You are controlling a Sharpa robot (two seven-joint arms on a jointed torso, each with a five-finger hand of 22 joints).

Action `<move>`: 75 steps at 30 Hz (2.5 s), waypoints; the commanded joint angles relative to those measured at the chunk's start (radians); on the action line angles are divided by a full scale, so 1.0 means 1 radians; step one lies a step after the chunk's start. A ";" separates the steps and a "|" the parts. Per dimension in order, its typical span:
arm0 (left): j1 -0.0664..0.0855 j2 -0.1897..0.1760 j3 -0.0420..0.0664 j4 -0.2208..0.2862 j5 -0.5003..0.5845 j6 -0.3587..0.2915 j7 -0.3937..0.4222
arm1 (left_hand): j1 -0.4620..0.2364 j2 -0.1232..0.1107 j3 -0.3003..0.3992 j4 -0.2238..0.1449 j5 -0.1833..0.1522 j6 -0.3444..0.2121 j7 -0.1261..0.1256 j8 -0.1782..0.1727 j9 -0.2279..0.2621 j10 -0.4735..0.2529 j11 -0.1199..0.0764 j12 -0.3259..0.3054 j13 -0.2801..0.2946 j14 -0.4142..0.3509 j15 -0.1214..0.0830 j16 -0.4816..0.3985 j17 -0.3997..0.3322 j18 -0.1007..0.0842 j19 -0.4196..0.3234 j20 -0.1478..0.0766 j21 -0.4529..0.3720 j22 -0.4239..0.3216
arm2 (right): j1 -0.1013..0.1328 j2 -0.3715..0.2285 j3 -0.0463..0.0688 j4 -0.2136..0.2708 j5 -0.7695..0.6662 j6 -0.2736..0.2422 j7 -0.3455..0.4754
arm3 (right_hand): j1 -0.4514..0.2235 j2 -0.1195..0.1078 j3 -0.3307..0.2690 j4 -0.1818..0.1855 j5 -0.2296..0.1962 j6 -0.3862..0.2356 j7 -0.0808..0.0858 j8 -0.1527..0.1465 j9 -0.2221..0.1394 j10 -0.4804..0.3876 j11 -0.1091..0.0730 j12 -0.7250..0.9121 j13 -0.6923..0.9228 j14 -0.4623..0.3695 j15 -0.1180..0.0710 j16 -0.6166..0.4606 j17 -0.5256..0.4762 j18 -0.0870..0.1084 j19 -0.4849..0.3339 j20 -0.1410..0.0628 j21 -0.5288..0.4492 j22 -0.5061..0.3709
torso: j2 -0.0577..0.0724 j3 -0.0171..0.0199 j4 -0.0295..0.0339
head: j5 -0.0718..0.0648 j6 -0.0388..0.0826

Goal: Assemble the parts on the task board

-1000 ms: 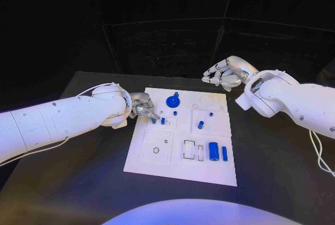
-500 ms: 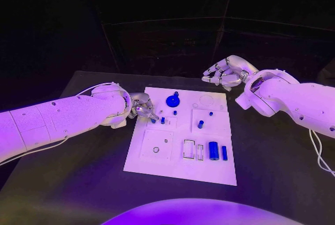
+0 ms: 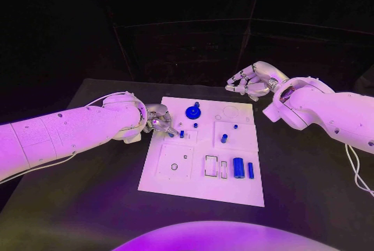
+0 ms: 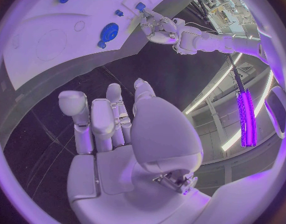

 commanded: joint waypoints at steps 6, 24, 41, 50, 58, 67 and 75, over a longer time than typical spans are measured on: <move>0.001 0.006 0.000 -0.010 -0.002 0.009 0.000 | -0.020 0.011 -0.025 0.015 -0.008 -0.004 -0.002 0.007 0.004 0.006 0.001 0.006 0.002 0.103 -0.006 0.006 0.263 -0.011 0.024 -0.007 0.008 0.011 | 0.002 0.001 0.001 0.001 -0.002 0.003 0.007 | -0.002 0.009 -0.004 0.003 0.006 0.001 -0.002 0.004 -0.001 -0.009 -0.001 -0.007 -0.005 0.009 -0.003 -0.008 -0.001 0.020 -0.008 -0.003 -0.006 -0.003 | 0.000 0.0003 -0.0006 | 0.000 -0.001; 0.001 0.020 0.000 -0.029 -0.002 0.019 0.000 | -0.025 0.019 -0.031 0.022 -0.013 -0.003 -0.003 0.009 0.006 0.009 0.000 0.010 0.006 0.103 -0.006 0.006 0.263 -0.012 0.025 -0.007 0.013 0.016 | 0.002 0.001 0.001 0.001 -0.002 0.003 0.007 | -0.002 0.009 -0.004 0.003 0.006 0.001 -0.002 0.004 -0.001 -0.009 -0.001 -0.007 -0.005 0.009 -0.003 -0.008 -0.001 0.020 -0.008 -0.003 -0.006 -0.003 | 0.000 0.0003 -0.0004 | -0.001 -0.002; 0.001 0.021 0.000 -0.026 -0.002 0.017 0.001 | -0.032 0.028 -0.044 0.030 -0.018 0.009 -0.008 0.016 0.011 0.023 -0.003 0.025 0.025 0.103 -0.008 0.006 0.263 -0.016 0.033 -0.009 0.036 0.035 | 0.002 0.002 0.001 0.001 -0.002 0.004 0.007 | -0.002 0.009 -0.004 0.003 0.006 0.001 -0.002 0.004 -0.001 -0.009 -0.001 -0.007 -0.005 0.009 -0.003 -0.008 -0.001 0.020 -0.008 -0.003 -0.006 -0.003 | 0.000 0.0000 -0.0001 | -0.002 -0.002; 0.001 0.022 0.000 -0.033 -0.002 0.033 0.001 | -0.034 0.029 -0.048 0.032 -0.018 0.013 -0.010 0.019 0.013 0.027 -0.005 0.029 0.030 0.103 -0.009 0.006 0.263 -0.018 0.035 -0.010 0.042 0.041 | 0.002 0.002 0.001 0.001 -0.002 0.004 0.007 | -0.002 0.009 -0.004 0.003 0.006 0.001 -0.002 0.004 -0.001 -0.009 -0.001 -0.007 -0.005 0.009 -0.003 -0.008 -0.001 0.020 -0.008 -0.003 -0.006 -0.003 | 0.000 0.0003 -0.0007 | -0.004 -0.003; 0.001 0.019 0.000 -0.035 -0.002 0.043 -0.002 | -0.032 0.031 -0.049 0.030 -0.017 0.015 -0.012 0.021 0.015 0.029 -0.007 0.031 0.032 0.103 -0.010 0.006 0.263 -0.018 0.036 -0.010 0.045 0.043 | 0.002 0.001 0.001 0.001 -0.002 0.004 0.006 | -0.002 0.009 -0.004 0.003 0.006 0.001 -0.002 0.004 -0.001 -0.009 -0.001 -0.007 -0.005 0.009 -0.003 -0.008 -0.001 0.020 -0.008 -0.003 -0.006 -0.003 | 0.000 0.0000 0.0008 | -0.005 -0.003; 0.001 0.018 0.000 -0.034 -0.002 0.043 -0.002 | -0.031 0.031 -0.050 0.029 -0.017 0.016 -0.012 0.021 0.016 0.030 -0.007 0.032 0.032 0.103 -0.011 0.006 0.263 -0.018 0.036 -0.011 0.045 0.043 | 0.002 0.002 0.001 0.000 -0.002 0.004 0.007 | -0.002 0.009 -0.004 0.003 0.006 0.001 -0.002 0.004 -0.001 -0.009 -0.001 -0.007 -0.005 0.009 -0.003 -0.008 -0.001 0.020 -0.008 -0.003 -0.006 -0.003 | 0.000 0.0001 0.0001 | -0.005 -0.004; 0.001 0.019 0.000 -0.035 -0.002 0.028 -0.001 | -0.027 0.032 -0.051 0.026 -0.017 0.018 -0.014 0.024 0.018 0.033 -0.009 0.035 0.036 0.103 -0.012 0.006 0.263 -0.019 0.037 -0.012 0.049 0.047 | 0.002 0.002 0.001 0.000 -0.002 0.003 0.007 | -0.002 0.009 -0.004 0.003 0.006 0.001 -0.002 0.004 -0.001 -0.009 -0.001 -0.007 -0.005 0.009 -0.003 -0.008 -0.001 0.020 -0.008 -0.003 -0.006 -0.003 | 0.000 0.0002 0.0000 | -0.005 -0.003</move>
